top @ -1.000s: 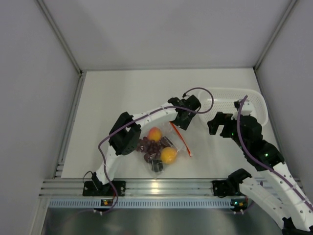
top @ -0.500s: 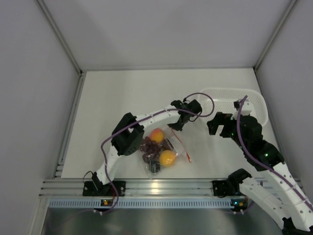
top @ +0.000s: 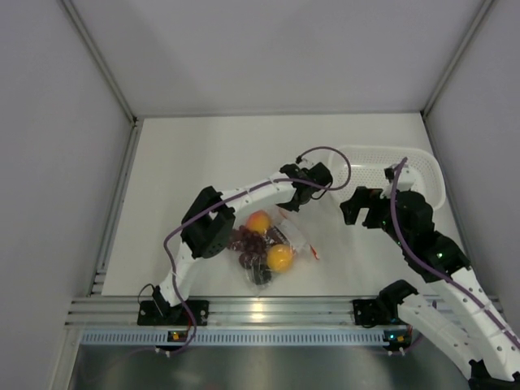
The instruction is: Open the zip-top bag and remove the fake food
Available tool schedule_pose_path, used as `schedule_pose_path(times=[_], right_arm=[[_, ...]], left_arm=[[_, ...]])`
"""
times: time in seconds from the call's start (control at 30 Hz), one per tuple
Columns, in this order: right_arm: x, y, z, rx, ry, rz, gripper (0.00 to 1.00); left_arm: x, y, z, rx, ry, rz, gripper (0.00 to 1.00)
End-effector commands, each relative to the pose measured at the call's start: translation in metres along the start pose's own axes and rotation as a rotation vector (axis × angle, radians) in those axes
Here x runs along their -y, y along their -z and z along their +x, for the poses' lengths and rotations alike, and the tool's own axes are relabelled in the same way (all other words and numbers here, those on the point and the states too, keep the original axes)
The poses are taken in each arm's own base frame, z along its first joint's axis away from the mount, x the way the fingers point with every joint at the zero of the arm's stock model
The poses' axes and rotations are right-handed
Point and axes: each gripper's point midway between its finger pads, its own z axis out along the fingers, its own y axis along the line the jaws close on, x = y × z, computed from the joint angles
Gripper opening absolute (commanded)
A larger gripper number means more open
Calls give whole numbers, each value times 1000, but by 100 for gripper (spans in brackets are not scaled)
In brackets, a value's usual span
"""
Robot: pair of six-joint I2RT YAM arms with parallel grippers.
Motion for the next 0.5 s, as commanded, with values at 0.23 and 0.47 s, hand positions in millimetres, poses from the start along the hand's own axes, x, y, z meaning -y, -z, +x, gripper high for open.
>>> schedule_pose_path(times=[0.23,0.47], right_arm=[[-40,-13,-4,26,-50,-198,99],[-66,-17,0,47,-108,-353,100]], left_arm=[[-92,89,-57,290,407,-116,0],[-128,131,-58,405,665,-104,0]])
